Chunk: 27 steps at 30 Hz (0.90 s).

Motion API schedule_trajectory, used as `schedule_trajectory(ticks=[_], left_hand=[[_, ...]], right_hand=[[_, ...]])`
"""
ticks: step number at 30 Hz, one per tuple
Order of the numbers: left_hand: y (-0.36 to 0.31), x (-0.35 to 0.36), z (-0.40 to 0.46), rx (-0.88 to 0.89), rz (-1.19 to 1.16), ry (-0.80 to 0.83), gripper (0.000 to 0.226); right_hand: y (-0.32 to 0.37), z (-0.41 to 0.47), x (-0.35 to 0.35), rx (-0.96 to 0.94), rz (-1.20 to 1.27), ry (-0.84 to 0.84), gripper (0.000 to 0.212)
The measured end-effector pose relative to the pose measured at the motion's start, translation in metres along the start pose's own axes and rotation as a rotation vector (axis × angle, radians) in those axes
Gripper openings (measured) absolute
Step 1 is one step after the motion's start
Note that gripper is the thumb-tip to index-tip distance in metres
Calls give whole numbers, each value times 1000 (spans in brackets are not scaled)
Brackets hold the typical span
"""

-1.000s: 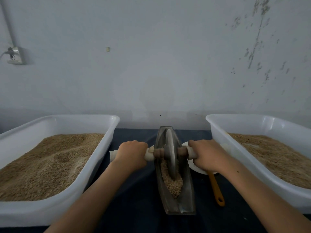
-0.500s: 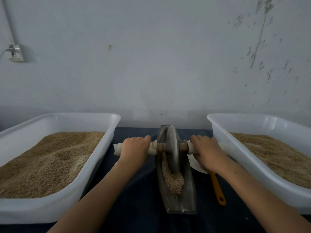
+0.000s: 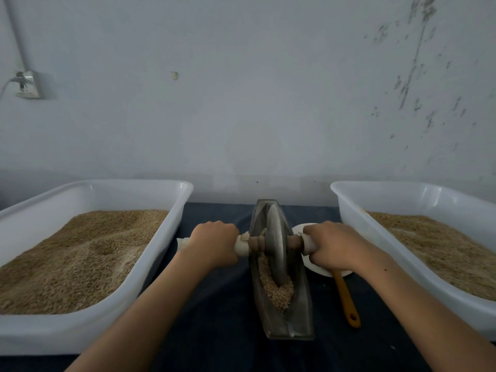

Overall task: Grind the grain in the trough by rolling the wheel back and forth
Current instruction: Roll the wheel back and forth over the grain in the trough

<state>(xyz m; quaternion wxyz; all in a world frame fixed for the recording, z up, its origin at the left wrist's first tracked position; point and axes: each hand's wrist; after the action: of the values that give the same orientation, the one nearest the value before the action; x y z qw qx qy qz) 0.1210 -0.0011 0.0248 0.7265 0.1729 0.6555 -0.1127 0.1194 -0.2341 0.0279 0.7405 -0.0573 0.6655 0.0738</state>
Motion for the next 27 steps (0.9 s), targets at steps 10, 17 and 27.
schedule_trajectory(ticks=[10,17,27], left_hand=[[-6,13,7,-41,134,-296,15],[-2,15,5,-32,66,-252,16],[-2,0,1,7,60,-44,22]], right_hand=[[-4,4,20,12,6,-224,21],[-2,3,15,-18,-38,-228,20],[-1,1,2,18,32,14,20]])
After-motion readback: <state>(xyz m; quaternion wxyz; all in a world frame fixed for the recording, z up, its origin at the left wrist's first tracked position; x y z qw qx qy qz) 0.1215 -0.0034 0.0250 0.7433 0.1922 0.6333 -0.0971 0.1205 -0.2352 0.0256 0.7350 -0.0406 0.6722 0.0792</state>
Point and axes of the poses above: each hand's wrist, its own z-axis towards the middle knuckle, its own x-axis out of the palm, y = z × x, and after that the axes turned 8 degrees about x, right-handed
